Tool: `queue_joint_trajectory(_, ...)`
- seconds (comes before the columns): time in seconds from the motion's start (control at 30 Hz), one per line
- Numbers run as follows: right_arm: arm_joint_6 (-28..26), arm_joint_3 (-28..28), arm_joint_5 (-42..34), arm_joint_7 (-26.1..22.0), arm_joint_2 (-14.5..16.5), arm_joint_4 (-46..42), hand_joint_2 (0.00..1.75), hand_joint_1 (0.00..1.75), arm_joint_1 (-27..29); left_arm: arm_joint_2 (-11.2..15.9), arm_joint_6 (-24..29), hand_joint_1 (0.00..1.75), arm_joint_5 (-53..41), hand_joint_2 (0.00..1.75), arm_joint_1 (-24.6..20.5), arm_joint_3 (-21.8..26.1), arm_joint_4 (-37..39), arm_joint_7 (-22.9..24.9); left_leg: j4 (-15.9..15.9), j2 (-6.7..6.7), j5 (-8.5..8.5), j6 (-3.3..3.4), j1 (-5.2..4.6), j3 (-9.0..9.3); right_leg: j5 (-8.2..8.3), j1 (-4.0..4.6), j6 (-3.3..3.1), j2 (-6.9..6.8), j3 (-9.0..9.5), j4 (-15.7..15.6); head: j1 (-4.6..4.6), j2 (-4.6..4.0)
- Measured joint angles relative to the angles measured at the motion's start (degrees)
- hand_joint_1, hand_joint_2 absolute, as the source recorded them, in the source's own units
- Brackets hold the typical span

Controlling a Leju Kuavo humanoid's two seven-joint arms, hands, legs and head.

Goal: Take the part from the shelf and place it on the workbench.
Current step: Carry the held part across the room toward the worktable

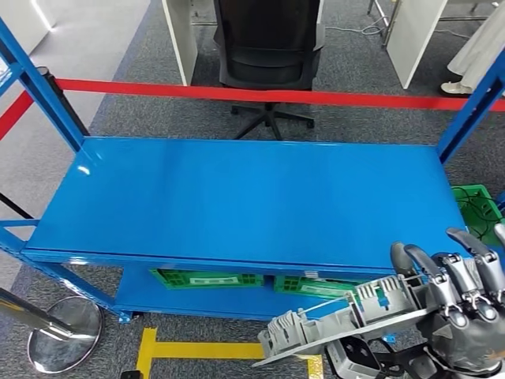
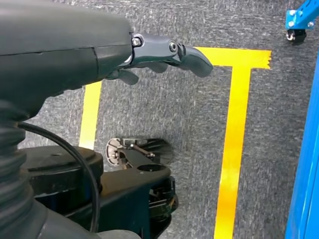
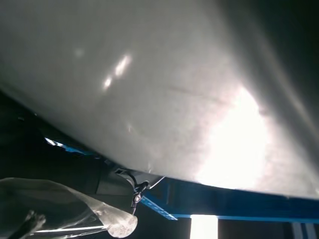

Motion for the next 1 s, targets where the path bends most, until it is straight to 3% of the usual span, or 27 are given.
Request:
queue_joint_trajectory(0.07, 0.0, 0.1, -0.2, 0.0, 0.0, 0.0, 1.75, 1.75, 0.0, 0.0, 0.0, 0.00, 0.0, 1.75, 0.0, 0.0, 0.0, 0.0, 4.0, 0.01, -3.74, -0.57, 0.12, -1.59, 0.76, -0.01, -1.13, -0.26, -1.00, -0.1, -0.17, 0.00)
queue_joint_trajectory(0.13, 0.0, 0.1, -0.2, 0.0, 0.0, 0.0, 1.75, 1.75, 0.1, 0.0, 0.0, 0.00, 0.0, 1.75, 0.0, 0.0, 0.0, 0.0, 11.2, 0.02, -8.45, -0.88, 0.15, -3.75, 1.58, 0.30, -1.73, -0.45, -2.09, 0.0, -0.30, 0.00)
queue_joint_trajectory(0.17, 0.0, 0.1, -0.2, 0.0, 0.0, 0.0, 1.75, 1.75, 0.2, 0.0, 0.0, 0.00, 0.0, 1.75, 0.0, 0.0, 0.0, 0.1, 14.0, 0.02, -9.60, -0.83, 0.14, -4.20, 2.02, 0.53, -1.88, -0.53, -2.68, 0.0, -0.29, 0.00)
queue_joint_trajectory(0.2, 0.0, 0.1, -0.1, 0.0, 0.0, 0.0, 1.75, 1.75, 0.3, 0.0, -0.1, 0.00, 0.1, 1.75, 0.0, 0.1, 0.0, 0.1, 14.9, 0.01, -9.55, -0.60, 0.07, -3.82, 2.46, 0.79, -2.01, -0.59, -3.25, 0.0, -0.30, 0.00)
queue_joint_trajectory(0.23, 0.0, 0.1, -0.1, 0.0, 0.0, 0.0, 1.75, 1.75, 0.4, 0.0, -0.1, 0.00, 0.1, 1.75, 0.0, 0.1, 0.0, 0.1, 13.8, 0.00, -8.46, -0.17, -0.05, -2.47, 2.92, 1.09, -2.12, -0.61, -3.80, 0.0, -0.28, 0.00)
queue_joint_trajectory(0.27, 0.0, 0.1, 0.0, 0.0, 0.0, 0.0, 1.75, 1.75, 0.5, 0.0, -0.2, 0.00, 0.1, 1.75, 0.0, 0.2, 0.0, 0.1, 10.6, -0.01, -6.76, 0.49, -0.28, -0.15, 3.37, 1.39, -2.21, -0.58, -4.32, 0.0, -0.27, 0.00)
queue_joint_trajectory(0.33, 0.0, 0.2, 0.1, 0.0, 0.0, 0.0, 1.75, 1.75, 0.7, 0.0, -0.3, 0.00, 0.1, 1.75, -0.1, 0.3, 0.0, 0.1, 2.0, 0.01, -4.86, 2.15, -0.91, 5.13, 4.24, 1.73, -2.23, -0.55, -5.04, 0.0, -0.19, 0.00)
queue_joint_trajectory(0.37, 0.0, 0.2, 0.0, 0.0, 0.0, 0.0, 1.75, 1.75, 0.9, 0.0, -0.3, 0.00, 0.1, 1.75, -0.1, 0.3, 0.0, 0.1, -1.1, -0.01, -4.59, 2.60, -1.22, 6.88, 4.68, 1.71, -2.08, -0.60, -5.22, -0.1, -0.18, 0.00)
queue_joint_trajectory(0.43, 0.0, 0.3, -0.1, 0.0, 0.0, 0.0, 1.75, 1.75, 1.1, -0.1, -0.3, 0.00, 0.1, 1.75, -0.1, 0.4, 0.0, 0.2, -3.5, -0.04, -4.34, 2.79, -1.64, 7.85, 5.68, 1.43, -1.51, -0.77, -5.36, -0.5, -0.24, 0.00)
queue_joint_trajectory(0.5, 0.0, 0.4, -0.3, 0.0, -0.1, 0.1, 1.75, 1.75, 1.4, -0.1, -0.4, 0.00, 0.2, 1.75, -0.1, 0.6, 0.0, 0.2, -4.5, 0.09, -2.76, 2.77, -1.51, 7.41, 5.83, 1.24, -0.92, -0.76, -5.72, -0.6, -0.35, 0.00)
queue_joint_trajectory(0.53, 0.0, 0.5, -0.3, 0.1, -0.1, 0.1, 1.75, 1.75, 1.5, -0.2, -0.4, 0.00, 0.2, 1.75, -0.1, 0.6, 0.0, 0.2, -5.0, 0.23, -1.89, 2.85, -1.34, 6.96, 4.53, 1.25, -0.63, -0.65, -6.19, 0.1, -0.33, 0.00)
queue_joint_trajectory(0.63, 0.0, 0.6, -1.4, 0.3, -0.2, 0.5, 1.75, 1.75, 1.9, -0.3, -0.7, 0.00, 0.5, 1.75, -0.1, 0.7, 0.0, 0.3, -5.3, 0.50, 0.13, 2.92, -1.11, 4.66, -3.56, 1.01, 0.23, -0.39, -8.08, 7.9, -0.30, 0.00)
queue_joint_trajectory(0.67, 0.0, 0.6, -2.3, 0.3, -0.2, 0.9, 1.75, 1.75, 2.0, -0.3, -0.8, 0.00, 0.6, 1.75, -0.1, 0.7, 0.0, 0.3, -5.0, 0.54, 0.71, 2.79, -1.09, 3.69, -5.12, 0.87, 0.49, -0.39, -8.34, 11.1, -0.29, 0.00)
queue_joint_trajectory(0.7, 0.0, 0.6, -3.4, 0.2, -0.2, 1.3, 1.75, 1.75, 2.2, -0.3, -0.9, 0.00, 0.7, 1.75, -0.1, 0.8, 0.0, 0.3, -4.7, 0.62, 1.25, 2.66, -1.03, 2.65, -5.22, 0.73, 0.75, -0.41, -8.17, 13.3, -0.30, 0.00)
queue_joint_trajectory(0.73, 0.0, 0.5, -4.5, 0.1, -0.2, 1.8, 1.75, 1.75, 2.3, -0.4, -1.0, 0.00, 0.7, 1.75, -0.1, 0.8, 0.0, 0.3, -4.3, 0.70, 1.76, 2.46, -0.93, 1.56, -4.11, 0.59, 1.00, -0.42, -7.38, 14.1, -0.32, 0.00)
queue_joint_trajectory(0.8, 0.0, 0.4, -5.7, 0.3, -0.2, 2.6, 1.75, 1.75, 2.5, -0.4, -1.1, 0.00, 1.4, 1.75, -0.2, 0.9, 0.0, 0.3, -3.0, 0.78, 2.50, 1.92, -0.65, -0.57, -1.04, 0.16, 1.71, -0.43, -3.27, 10.2, -0.30, 0.00)
queue_joint_trajectory(0.83, 0.0, 0.4, -5.8, 0.6, -0.2, 3.0, 1.75, 1.75, 2.5, -0.4, -1.2, 0.00, 1.9, 1.75, -0.2, 0.8, 0.0, 0.3, -2.2, 0.76, 2.71, 1.61, -0.60, -1.51, -0.90, 0.08, 2.08, -0.40, -0.31, 6.5, -0.17, 0.00)
queue_joint_trajectory(0.87, 0.0, 0.4, -5.9, 1.0, -0.2, 3.4, 1.75, 1.75, 2.6, -0.4, -1.2, 0.00, 2.5, 1.75, -0.2, 0.8, 0.0, 0.3, -1.4, 0.69, 2.92, 1.30, -0.65, -2.27, -1.62, 0.00, 2.02, -0.31, 2.24, 3.0, -0.06, 0.00)
queue_joint_trajectory(0.93, 0.0, 0.4, -5.9, 1.4, -0.2, 4.1, 1.75, 1.75, 2.7, -0.4, -1.2, 0.00, 3.2, 1.75, -0.2, 0.7, 0.0, 0.3, -0.3, 0.54, 3.52, 0.79, -0.84, -3.16, -3.58, 0.16, 1.23, -0.11, 4.28, -0.7, 0.15, 0.00)
queue_joint_trajectory(1.0, 0.0, 0.4, -5.9, 1.5, -0.2, 4.6, 1.75, 1.75, 2.9, -0.4, -1.2, 0.00, 3.5, 1.75, -0.1, 0.6, 0.1, 0.3, 0.2, 0.41, 3.76, 0.38, -0.74, -3.62, -3.48, 0.20, -0.04, -0.20, 3.39, -0.8, 0.14, 0.00)
